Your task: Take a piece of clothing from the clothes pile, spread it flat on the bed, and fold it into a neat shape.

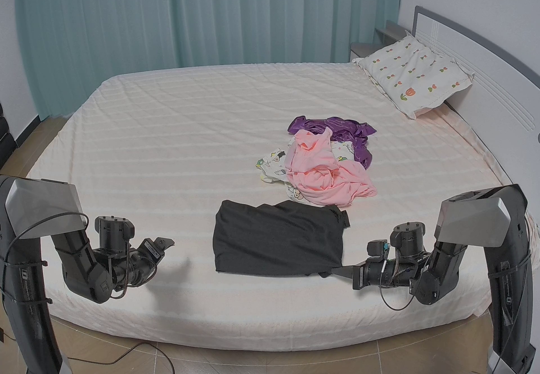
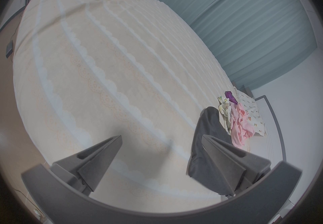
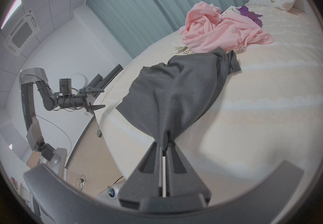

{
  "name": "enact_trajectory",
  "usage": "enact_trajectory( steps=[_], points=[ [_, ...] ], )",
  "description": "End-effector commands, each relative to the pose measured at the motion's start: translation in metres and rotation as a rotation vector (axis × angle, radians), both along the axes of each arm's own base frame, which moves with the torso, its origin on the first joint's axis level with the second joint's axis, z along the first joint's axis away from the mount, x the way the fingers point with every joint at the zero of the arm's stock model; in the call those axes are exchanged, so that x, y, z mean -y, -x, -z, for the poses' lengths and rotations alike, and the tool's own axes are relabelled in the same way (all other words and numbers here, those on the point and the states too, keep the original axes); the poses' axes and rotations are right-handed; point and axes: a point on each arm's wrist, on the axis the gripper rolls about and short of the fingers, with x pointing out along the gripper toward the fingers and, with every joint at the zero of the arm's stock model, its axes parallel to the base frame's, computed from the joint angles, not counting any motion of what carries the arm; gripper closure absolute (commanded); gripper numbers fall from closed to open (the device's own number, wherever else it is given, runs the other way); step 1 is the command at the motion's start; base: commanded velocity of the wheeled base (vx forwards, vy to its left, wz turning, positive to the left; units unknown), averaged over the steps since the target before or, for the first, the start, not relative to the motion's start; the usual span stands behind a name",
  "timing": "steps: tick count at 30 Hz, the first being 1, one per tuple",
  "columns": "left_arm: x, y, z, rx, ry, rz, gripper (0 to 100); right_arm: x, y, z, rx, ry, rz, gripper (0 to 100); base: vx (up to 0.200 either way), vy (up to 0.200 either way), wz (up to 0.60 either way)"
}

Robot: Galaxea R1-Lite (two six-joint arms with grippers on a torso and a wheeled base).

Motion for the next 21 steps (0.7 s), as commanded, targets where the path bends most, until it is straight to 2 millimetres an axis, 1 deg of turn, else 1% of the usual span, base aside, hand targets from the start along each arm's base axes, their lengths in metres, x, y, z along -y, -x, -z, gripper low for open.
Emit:
enact_trajectory(
  steps=[1,4,9,10,15,18,20,21],
  points=[
    [0.0,0.0,0.001,-0.002,0.0,0.0,0,0.011,0.004,-0.021,0.017,-0.032,-0.015,100,0.0,0.0,0.0],
    [0.0,0.0,0.001,-0.003,0.0,0.0,0,0.014,0.008,-0.025,-0.002,-0.04,-0.031,100,0.0,0.0,0.0],
    [0.0,0.0,0.0,-0.002,-0.001,-0.001,0,0.011,0.013,-0.016,-0.056,-0.011,-0.051,100,0.0,0.0,0.0],
    [0.0,0.0,0.001,-0.003,-0.001,-0.001,0,0.011,0.012,-0.016,-0.056,-0.011,-0.051,0,0.0,0.0,0.0],
    [0.0,0.0,0.0,-0.002,-0.002,-0.006,0,0.01,0.008,-0.015,-0.047,-0.021,-0.049,0,0.0,0.0,0.0],
    [0.0,0.0,0.0,0.001,-0.011,-0.02,0,0.011,0.002,-0.019,-0.031,-0.046,-0.034,0,0.0,0.0,0.0],
    [-0.001,0.0,0.0,0.001,-0.013,-0.022,0,0.012,-0.006,-0.026,-0.05,-0.104,0.015,0,0.0,0.0,0.0],
    [-0.001,0.0,0.0,0.001,-0.013,-0.022,0,0.012,-0.008,-0.028,-0.056,-0.117,0.026,0,0.2,0.0,0.0]
  ],
)
